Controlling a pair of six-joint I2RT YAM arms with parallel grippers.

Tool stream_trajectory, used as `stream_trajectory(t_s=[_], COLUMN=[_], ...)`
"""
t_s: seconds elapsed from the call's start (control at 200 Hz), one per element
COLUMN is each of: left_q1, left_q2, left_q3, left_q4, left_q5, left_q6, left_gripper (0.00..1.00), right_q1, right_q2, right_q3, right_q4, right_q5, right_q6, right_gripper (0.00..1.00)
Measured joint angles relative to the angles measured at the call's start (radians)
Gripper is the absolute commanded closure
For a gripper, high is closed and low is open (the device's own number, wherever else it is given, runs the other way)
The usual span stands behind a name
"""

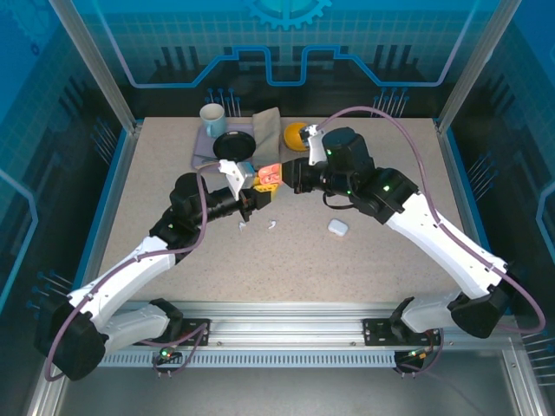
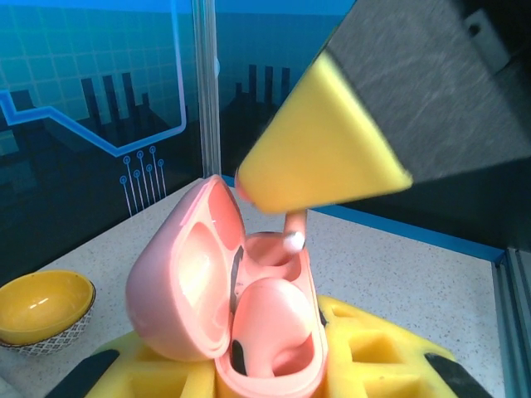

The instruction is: Insert the wireless bluetooth earbuds into the charging case

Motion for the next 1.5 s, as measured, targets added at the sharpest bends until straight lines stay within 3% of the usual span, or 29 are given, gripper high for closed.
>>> stream_trajectory(t_s=[0.285, 0.655, 1.125, 1.501], left_q1=[0.0, 0.0, 0.0, 0.0], left_q2=[0.004, 0.005, 0.024, 0.031], left_q3=[0.003, 0.038, 0.074, 0.08], left_q4=[-0.029, -0.071, -0.11, -0.128], left_q5=[0.003, 0.018, 0.042, 0.044], left_q6=[0.001, 0.005, 0.012, 0.013], left_gripper=[1.0, 1.0, 1.0, 1.0], right_q1=[-0.013, -0.011, 0.122, 0.131], right_q2=[-0.023, -0.023, 0.011, 0.038], right_q3=[0.016, 0.066, 0.093, 0.103], right_q4=[-0.026, -0.061, -0.098, -0.105], right_q5=[0.003, 0.013, 0.223, 0.317], right_q6=[-0.076, -0.313, -0.679, -0.783], right_gripper=[0.94, 0.95, 0.98, 0.99])
